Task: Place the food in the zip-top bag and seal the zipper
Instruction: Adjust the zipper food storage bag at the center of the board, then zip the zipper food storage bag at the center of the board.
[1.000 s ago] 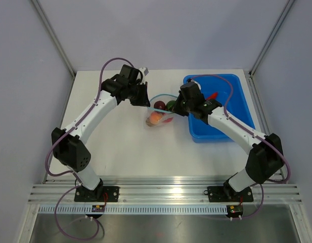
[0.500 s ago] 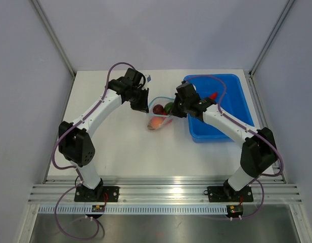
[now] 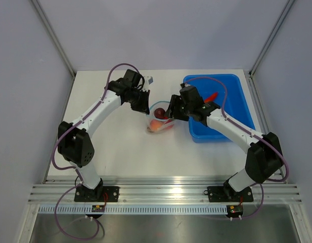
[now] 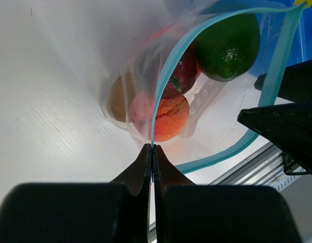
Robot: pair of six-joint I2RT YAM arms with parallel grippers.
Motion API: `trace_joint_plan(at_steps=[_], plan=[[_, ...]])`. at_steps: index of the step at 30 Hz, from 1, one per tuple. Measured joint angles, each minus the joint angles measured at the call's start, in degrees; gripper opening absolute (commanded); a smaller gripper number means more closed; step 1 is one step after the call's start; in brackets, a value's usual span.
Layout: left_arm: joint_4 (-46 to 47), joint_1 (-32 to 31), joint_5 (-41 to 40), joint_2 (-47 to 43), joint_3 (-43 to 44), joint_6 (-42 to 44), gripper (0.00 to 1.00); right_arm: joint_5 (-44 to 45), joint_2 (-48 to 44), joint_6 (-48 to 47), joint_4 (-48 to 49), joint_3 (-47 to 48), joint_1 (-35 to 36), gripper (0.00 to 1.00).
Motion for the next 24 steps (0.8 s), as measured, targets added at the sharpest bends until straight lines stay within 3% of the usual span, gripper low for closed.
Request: trace_joint_plan(at_steps=[2, 9, 15, 24], plan=[[0.1, 0.2, 0.5, 0.0, -0.3, 0.6, 0.00, -0.2, -0.5, -1.7, 0.0, -0.3, 0.0, 0.69], [0.2, 0.9, 1.1, 0.0, -0.3, 1.6, 0.00, -1.5, -7.4, -10.8, 0.9, -1.1, -1.2, 0.70], [0.2, 1.2, 1.2, 0.0, -0.3, 1.6, 0.00, -6.1, -20.0, -18.9, 8.8, -8.0, -8.3, 0.69], [-0.3, 2.2, 1.2, 0.0, 0.4, 2.2, 0.00, -15.8, -21.5, -33.5, 21.2, -18.1, -15.6, 0.81]])
